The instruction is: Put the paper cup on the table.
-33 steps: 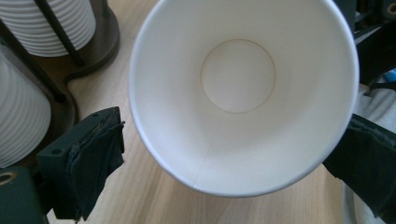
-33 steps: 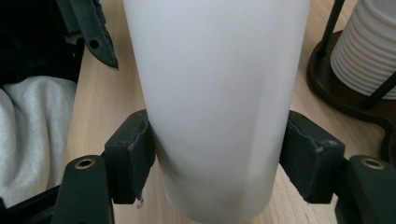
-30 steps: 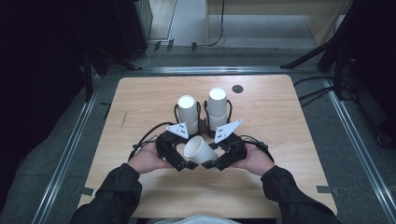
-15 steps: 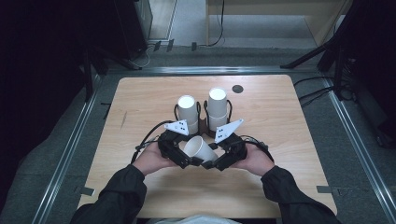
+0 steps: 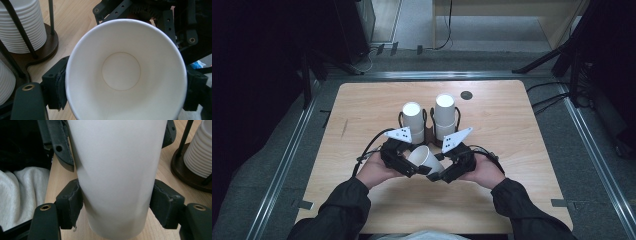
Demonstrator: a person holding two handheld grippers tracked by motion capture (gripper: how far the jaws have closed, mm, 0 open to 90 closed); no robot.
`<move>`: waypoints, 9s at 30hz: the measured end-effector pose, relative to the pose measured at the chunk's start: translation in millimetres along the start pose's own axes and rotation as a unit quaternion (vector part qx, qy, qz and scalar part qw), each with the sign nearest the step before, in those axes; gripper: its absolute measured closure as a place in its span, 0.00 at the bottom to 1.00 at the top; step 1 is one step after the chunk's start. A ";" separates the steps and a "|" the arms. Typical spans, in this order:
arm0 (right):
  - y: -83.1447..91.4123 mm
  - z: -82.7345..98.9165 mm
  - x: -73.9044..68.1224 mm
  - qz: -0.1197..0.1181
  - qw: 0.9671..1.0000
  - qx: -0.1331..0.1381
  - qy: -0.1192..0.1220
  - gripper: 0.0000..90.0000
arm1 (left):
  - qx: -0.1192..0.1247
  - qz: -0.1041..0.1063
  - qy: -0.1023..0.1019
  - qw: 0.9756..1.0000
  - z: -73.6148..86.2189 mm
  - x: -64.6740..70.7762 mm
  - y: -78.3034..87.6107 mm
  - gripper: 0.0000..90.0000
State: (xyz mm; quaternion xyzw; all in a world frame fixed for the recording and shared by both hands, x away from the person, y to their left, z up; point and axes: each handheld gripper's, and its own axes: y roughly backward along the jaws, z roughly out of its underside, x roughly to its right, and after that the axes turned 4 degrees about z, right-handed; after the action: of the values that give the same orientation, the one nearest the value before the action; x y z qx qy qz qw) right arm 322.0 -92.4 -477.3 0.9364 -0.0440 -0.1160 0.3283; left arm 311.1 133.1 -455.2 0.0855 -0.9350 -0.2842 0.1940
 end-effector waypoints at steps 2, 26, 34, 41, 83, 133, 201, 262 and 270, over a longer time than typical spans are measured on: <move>-0.1 0.1 0.1 0.001 1.000 0.000 0.001 0.36 | -0.001 -0.001 -0.003 1.000 0.0 0.3 0.4 0.22; -8.0 6.9 -2.4 0.043 0.998 -0.037 0.003 0.26 | -0.020 -0.018 -0.023 0.999 -1.3 -3.6 11.5 0.24; -8.6 18.3 -3.0 0.076 0.994 -0.067 0.034 0.26 | -0.037 -0.028 -0.022 0.999 -1.6 -10.2 17.0 0.24; -2.8 22.8 -0.9 0.096 0.993 -0.060 0.034 0.26 | -0.048 -0.036 -0.023 0.998 -0.1 -17.3 22.0 0.24; 51.9 43.3 19.1 0.183 0.983 -0.024 -0.015 0.26 | -0.053 -0.100 0.027 0.993 17.8 -57.6 86.4 0.24; 44.0 48.4 20.9 0.173 0.983 -0.058 -0.003 0.26 | -0.087 -0.262 0.129 0.952 59.2 -113.5 154.0 0.24; 39.7 48.1 19.2 0.168 0.983 -0.067 0.007 0.26 | -0.120 -0.282 0.200 0.931 73.4 -131.8 138.3 0.13; 42.0 47.7 17.0 0.172 0.983 -0.065 0.015 0.26 | 0.000 -0.255 0.148 0.956 19.9 -76.7 166.0 0.14; 43.7 47.2 17.7 0.172 0.983 -0.061 0.014 0.26 | -0.001 -0.228 0.130 0.965 7.2 -64.4 149.0 0.14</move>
State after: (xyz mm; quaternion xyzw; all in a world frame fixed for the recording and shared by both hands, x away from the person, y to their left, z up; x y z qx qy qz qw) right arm 327.3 -157.9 -489.1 0.8946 -0.1930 -0.0473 0.4003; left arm 359.4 276.8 -396.8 0.3323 -0.8574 -0.3083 0.2437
